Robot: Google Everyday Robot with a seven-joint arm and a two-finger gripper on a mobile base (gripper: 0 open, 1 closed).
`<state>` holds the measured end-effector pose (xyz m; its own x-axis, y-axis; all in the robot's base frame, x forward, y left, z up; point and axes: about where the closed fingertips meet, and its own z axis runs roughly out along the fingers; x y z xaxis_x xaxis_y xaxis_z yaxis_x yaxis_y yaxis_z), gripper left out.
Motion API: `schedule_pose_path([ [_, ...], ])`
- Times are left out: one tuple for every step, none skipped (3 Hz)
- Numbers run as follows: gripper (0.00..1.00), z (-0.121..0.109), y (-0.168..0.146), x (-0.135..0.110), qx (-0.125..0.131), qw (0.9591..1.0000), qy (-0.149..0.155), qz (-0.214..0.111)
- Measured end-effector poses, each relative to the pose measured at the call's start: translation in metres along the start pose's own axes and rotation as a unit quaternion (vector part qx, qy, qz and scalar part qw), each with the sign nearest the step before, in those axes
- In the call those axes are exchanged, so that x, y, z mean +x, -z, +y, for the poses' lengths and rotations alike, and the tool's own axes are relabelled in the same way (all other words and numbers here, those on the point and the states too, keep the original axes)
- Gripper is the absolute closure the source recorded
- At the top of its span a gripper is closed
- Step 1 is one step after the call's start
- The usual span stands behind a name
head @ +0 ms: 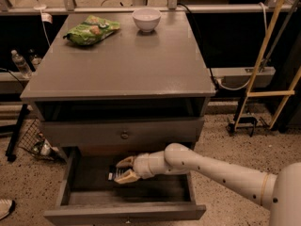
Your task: Pick rxbar blueberry from middle drawer and place on counter
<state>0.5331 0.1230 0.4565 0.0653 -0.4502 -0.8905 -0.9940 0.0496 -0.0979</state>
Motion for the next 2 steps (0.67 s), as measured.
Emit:
schedule_pose_path([
  [1.00, -0.006, 0.029, -0.013, -0.015, 0.9997, 0.018, -0.001],
  [1.00, -0.009, 0.073, -0.021, -0.022, 0.9991, 0.028, 0.024],
])
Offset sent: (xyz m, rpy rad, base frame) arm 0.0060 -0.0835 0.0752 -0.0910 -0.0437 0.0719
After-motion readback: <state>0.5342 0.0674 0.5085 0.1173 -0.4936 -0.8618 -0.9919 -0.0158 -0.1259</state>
